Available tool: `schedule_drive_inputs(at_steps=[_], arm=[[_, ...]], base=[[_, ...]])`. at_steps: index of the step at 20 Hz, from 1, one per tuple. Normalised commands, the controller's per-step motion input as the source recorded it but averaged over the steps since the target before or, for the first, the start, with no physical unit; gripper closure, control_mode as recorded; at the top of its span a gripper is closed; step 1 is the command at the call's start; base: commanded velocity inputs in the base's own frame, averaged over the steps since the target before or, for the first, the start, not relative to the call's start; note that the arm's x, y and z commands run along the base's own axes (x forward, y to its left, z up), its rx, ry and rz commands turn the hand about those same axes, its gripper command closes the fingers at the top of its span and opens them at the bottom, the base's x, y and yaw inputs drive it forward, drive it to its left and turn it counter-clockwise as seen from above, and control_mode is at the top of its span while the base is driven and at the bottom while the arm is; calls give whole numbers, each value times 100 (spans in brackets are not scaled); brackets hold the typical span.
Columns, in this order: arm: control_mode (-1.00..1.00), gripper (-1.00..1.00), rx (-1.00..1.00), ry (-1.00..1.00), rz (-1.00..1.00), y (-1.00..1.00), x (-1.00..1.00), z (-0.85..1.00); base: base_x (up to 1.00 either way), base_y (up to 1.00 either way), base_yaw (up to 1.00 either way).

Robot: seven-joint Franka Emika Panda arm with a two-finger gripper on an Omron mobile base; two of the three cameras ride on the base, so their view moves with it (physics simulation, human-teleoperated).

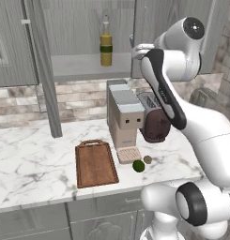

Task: Open the cabinet. Place the bowl and condiment on the counter. Then place the lime and garlic on the cutting board.

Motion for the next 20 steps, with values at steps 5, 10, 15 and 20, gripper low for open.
schedule_drive_inputs(at_steps=[5, 10, 15, 20], arm=[[-100, -100, 0, 3, 0, -2, 15, 1], [-100, -100, 0, 0, 0, 0, 12, 0], [-100, -100, -3, -3, 0, 0, 16, 0], [-100, -100, -6, -8, 0, 0, 18, 0]], base=[[0, 0, 0], [0, 0, 0], [0, 0, 0], [0, 0, 0]])
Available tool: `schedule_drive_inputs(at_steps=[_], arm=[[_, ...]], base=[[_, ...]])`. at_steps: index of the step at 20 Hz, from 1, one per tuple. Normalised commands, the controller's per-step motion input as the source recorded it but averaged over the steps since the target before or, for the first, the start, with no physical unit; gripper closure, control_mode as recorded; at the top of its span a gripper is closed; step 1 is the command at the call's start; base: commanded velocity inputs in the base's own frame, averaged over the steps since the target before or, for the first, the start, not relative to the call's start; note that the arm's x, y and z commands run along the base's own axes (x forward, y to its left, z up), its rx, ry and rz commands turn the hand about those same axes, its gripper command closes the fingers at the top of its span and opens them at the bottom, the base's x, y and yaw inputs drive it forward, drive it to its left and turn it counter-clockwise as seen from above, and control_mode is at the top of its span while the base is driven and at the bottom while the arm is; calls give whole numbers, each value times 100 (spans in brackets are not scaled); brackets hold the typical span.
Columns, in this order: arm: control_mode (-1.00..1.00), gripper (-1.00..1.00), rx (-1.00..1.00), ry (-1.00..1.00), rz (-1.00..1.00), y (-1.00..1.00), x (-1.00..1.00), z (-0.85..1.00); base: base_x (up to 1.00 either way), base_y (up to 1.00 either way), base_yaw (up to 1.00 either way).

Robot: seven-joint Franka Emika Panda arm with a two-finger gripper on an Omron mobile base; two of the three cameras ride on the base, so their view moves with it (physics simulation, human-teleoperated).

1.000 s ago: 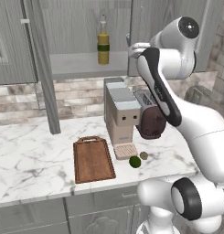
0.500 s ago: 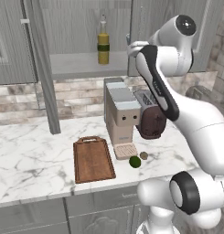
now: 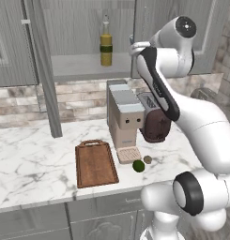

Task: Open the cabinet. Place the bowl and condiment on the counter. Then place the lime and garlic on the cutting board.

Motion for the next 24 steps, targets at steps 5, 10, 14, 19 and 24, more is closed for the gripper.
schedule_drive_inputs(at_steps=[5, 10, 14, 19, 24], arm=[[-100, -100, -6, -8, 0, 0, 19, -2], [-100, -100, 0, -2, 0, 0, 19, -3], [-100, -100, 0, 0, 1, 0, 23, 0], [-100, -100, 0, 0, 3, 0, 33, 0], [-100, -100, 0, 0, 4, 0, 41, -1]], base=[[0, 0, 0], [0, 0, 0], [0, 0, 0], [0, 0, 0], [0, 0, 0]])
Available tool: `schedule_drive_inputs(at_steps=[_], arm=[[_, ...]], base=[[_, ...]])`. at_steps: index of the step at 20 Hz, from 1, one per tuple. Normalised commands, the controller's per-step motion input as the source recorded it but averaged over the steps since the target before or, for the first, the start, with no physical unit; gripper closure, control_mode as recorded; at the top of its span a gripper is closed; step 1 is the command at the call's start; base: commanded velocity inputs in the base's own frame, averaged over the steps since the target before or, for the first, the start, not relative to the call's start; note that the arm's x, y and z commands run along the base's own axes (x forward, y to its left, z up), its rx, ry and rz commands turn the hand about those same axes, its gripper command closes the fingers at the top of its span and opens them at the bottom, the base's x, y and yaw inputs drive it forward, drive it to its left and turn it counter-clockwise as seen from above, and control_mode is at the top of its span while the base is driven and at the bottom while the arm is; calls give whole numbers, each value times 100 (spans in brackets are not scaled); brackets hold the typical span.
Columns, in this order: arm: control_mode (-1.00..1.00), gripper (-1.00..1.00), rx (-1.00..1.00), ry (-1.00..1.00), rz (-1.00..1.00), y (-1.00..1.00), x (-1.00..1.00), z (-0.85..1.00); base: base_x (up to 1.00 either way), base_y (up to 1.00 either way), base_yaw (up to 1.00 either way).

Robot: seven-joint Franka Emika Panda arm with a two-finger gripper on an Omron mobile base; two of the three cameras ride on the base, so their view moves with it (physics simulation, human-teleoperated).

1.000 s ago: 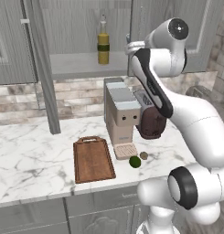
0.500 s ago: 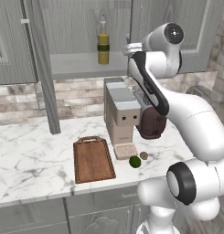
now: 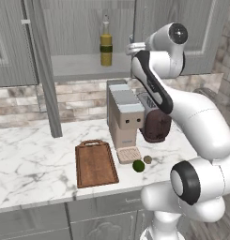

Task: Open the cabinet. Place the bowl and condiment on the counter. Then place the lime and garlic on the cutting board.

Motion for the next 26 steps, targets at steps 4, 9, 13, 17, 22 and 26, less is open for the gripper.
schedule_drive_inputs(at_steps=[4, 9, 13, 17, 22, 26], arm=[[-100, -100, 0, 0, 3, 0, 34, -3], [-100, 100, -1, 0, 0, 0, 28, -3], [-100, 100, -7, 0, 0, -2, 15, -14], [-100, 100, -7, 0, 0, -13, 18, -26], [-100, 100, -11, -2, -2, -12, 17, -30], [-100, 100, -4, -4, -23, -25, 0, -11]], base=[[0, 0, 0], [0, 0, 0], [0, 0, 0], [0, 0, 0], [0, 0, 0], [0, 0, 0]])
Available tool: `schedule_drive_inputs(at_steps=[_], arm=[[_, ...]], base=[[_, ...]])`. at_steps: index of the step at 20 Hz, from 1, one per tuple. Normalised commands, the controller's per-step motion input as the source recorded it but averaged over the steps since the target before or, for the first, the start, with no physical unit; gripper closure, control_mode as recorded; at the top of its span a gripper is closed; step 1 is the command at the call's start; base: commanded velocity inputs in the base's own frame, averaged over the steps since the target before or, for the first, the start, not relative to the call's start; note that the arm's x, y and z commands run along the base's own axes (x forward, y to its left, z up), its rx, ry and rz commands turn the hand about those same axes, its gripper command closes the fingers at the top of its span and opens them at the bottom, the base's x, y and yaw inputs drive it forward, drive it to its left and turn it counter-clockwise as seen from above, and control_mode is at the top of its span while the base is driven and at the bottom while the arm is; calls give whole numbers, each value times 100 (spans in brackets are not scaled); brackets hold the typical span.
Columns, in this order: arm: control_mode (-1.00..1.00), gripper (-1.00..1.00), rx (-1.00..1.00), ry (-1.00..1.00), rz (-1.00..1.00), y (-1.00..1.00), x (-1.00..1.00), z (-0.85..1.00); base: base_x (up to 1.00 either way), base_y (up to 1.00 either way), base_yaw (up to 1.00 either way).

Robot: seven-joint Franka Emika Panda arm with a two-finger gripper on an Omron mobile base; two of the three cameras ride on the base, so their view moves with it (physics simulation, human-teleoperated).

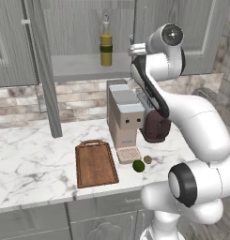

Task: Open the cabinet. Place the bowl and condiment on the counter. Then place the lime and garlic on the cutting board.

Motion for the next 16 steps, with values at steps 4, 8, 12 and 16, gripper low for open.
schedule_drive_inputs(at_steps=[4, 8, 12, 16], arm=[[-100, 100, 1, -1, -37, -48, -25, -1], [-100, 100, 4, 0, -30, -67, -36, 0], [-100, 100, 4, 0, -17, -85, -20, 0], [-100, 100, 3, 0, -8, -98, -21, 0]], base=[[0, 0, 0], [0, 0, 0], [0, 0, 0], [0, 0, 0]])
